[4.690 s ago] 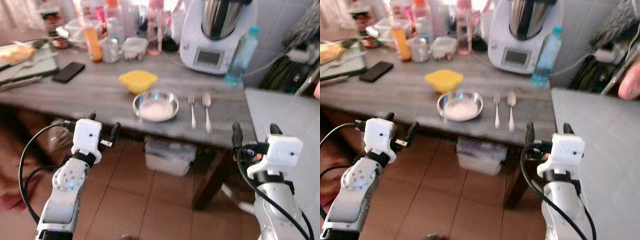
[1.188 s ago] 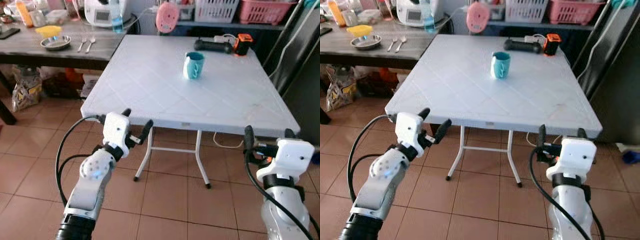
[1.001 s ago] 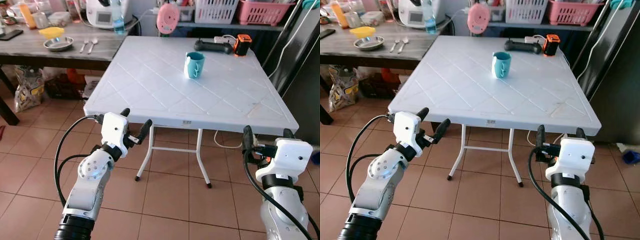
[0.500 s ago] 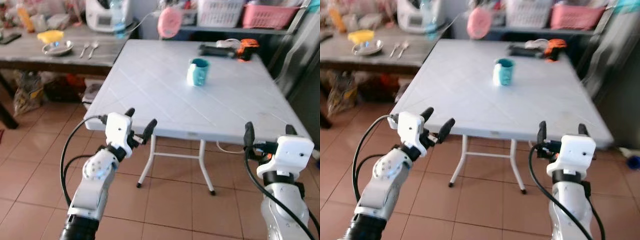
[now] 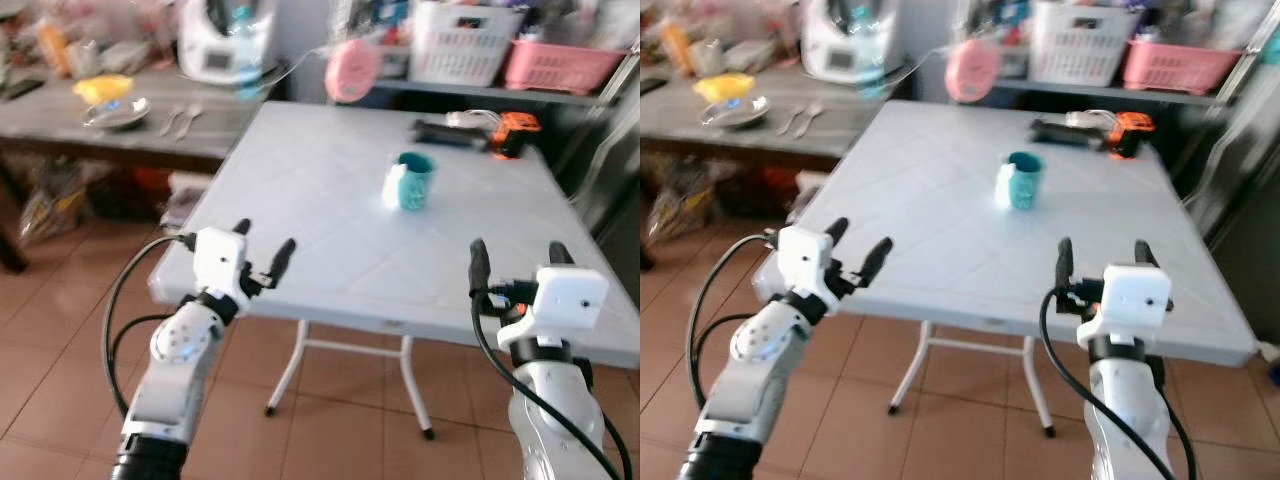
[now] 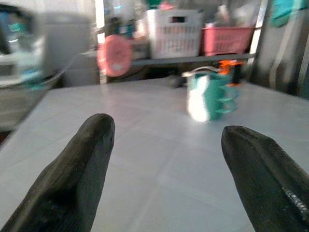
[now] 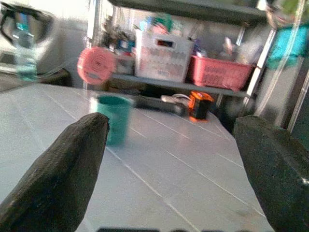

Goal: Setting the table

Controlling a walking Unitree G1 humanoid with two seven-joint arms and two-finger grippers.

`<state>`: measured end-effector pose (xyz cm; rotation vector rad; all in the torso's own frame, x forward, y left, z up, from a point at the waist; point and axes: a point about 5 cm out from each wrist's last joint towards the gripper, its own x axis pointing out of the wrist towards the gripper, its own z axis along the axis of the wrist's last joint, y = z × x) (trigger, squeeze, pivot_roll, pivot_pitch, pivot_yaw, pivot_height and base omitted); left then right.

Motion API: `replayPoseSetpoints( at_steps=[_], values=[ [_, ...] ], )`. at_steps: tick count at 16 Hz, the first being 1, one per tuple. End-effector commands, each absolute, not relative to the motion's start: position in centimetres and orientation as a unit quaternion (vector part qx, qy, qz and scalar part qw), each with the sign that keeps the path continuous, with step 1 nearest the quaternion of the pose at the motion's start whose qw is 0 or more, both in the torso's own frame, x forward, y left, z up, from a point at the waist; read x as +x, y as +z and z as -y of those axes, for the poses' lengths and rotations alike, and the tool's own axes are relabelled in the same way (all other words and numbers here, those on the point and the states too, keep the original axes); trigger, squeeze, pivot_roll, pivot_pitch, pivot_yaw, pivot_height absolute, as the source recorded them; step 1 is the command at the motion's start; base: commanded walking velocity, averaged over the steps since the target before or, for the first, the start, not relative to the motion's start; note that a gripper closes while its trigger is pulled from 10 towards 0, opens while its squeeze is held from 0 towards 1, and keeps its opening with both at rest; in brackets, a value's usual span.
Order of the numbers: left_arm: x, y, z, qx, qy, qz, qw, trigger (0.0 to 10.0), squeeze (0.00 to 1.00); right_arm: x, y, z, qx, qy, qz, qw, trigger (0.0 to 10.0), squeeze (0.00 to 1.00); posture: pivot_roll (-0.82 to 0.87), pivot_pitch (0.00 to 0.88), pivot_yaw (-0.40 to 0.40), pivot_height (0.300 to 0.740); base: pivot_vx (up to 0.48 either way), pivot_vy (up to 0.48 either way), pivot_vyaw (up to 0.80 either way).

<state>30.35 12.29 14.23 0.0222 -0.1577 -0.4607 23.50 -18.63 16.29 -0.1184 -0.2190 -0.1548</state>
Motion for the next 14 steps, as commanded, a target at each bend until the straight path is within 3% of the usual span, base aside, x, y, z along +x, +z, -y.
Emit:
replayPoseSetpoints(
  at_steps=[1, 3, 14],
  values=[
    [30.36, 14.80, -11.57, 0.016, -0.246, 0.088, 0.965, 10.0, 0.00, 23.33, 16.24, 19.32, -0.061, -0.094, 0.105, 0.988, 10.0, 0.00, 0.07, 0.053, -0.013, 0.740, 0.375, 0.000, 0.00],
    [30.39, 14.81, -11.84, 0.021, -0.245, 0.086, 0.965, 10.0, 0.00, 22.93, 15.88, 20.20, -0.056, -0.121, 0.098, 0.986, 10.0, 0.00, 0.06, 0.060, -0.005, 0.740, 0.369, 0.000, 0.00],
    [30.06, 14.64, -11.95, 0.019, -0.242, 0.089, 0.966, 10.0, 0.00, 23.15, 15.60, 19.49, -0.055, -0.118, 0.094, 0.987, 10.0, 0.00, 0.07, 0.074, 0.009, 0.740, 0.365, 0.000, 0.00]
  ],
)
